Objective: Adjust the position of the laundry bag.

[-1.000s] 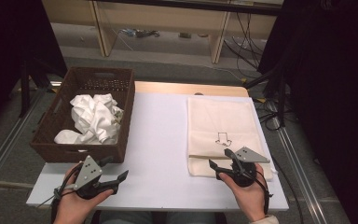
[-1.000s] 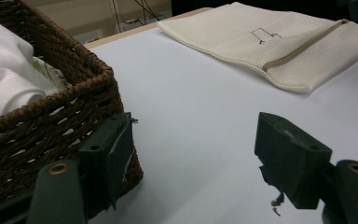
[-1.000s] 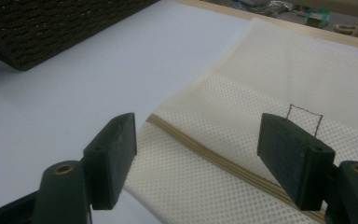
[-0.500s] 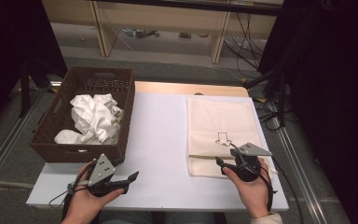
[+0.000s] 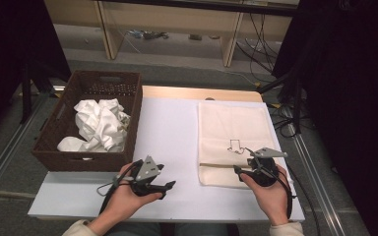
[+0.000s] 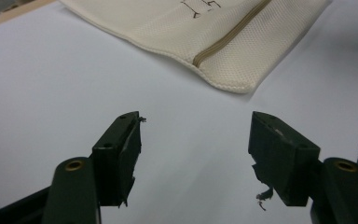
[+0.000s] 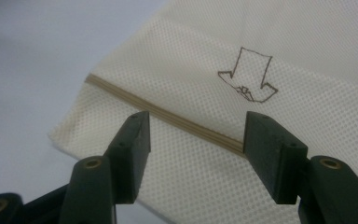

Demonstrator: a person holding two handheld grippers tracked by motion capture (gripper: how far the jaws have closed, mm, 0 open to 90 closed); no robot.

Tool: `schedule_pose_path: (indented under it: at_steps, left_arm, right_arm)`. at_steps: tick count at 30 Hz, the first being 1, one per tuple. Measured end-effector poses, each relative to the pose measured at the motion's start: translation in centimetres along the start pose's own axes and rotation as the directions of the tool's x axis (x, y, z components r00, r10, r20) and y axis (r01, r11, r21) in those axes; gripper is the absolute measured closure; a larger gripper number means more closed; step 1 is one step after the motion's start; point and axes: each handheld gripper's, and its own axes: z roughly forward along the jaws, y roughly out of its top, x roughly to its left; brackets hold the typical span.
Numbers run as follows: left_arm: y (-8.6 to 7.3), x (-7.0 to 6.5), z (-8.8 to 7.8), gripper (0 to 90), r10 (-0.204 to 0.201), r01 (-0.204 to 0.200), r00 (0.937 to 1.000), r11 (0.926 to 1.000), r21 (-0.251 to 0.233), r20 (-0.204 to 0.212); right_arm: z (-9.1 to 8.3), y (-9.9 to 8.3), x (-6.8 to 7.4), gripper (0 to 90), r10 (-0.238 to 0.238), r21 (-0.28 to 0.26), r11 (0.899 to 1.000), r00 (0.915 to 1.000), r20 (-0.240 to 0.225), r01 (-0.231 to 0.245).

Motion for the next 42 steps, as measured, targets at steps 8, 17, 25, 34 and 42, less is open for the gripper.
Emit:
schedule_pose_path:
  at_steps: [8, 17, 25, 34, 42]
  left_arm:
    - [2.6, -1.2, 5.7, 38.0, -0.001, -0.002, 0.9969, 0.9994, 0.035, 0.079]
    - [3.1, -2.2, 9.8, 39.4, -0.006, -0.008, 0.9941, 0.9921, 0.125, 0.109]
    - [3.5, -2.9, 11.4, 41.1, 0.045, -0.075, 0.9904, 0.9700, 0.231, 0.131]
    - [4.0, -2.5, 11.4, 77.0, 0.001, -0.030, 0.9941, 0.9636, 0.266, 0.109]
    - [4.3, -2.7, 10.5, 85.4, -0.037, 0.021, 0.9975, 0.9678, 0.251, 0.060]
  right_arm:
    - [0.5, -0.6, -1.6, 44.2, 0.073, 0.078, 0.994, 0.9968, 0.034, -0.075]
    - [0.6, -0.9, -2.1, 44.2, 0.127, 0.085, 0.988, 0.9908, 0.045, -0.131]
    - [0.7, -0.9, -1.8, 43.5, 0.124, 0.088, 0.988, 0.9916, 0.035, -0.127]
    - [0.8, -1.0, -1.9, 45.9, 0.131, 0.111, 0.985, 0.9909, 0.033, -0.134]
    - [0.9, -1.6, -2.7, 70.4, 0.117, 0.179, 0.976, 0.9912, 0.062, -0.126]
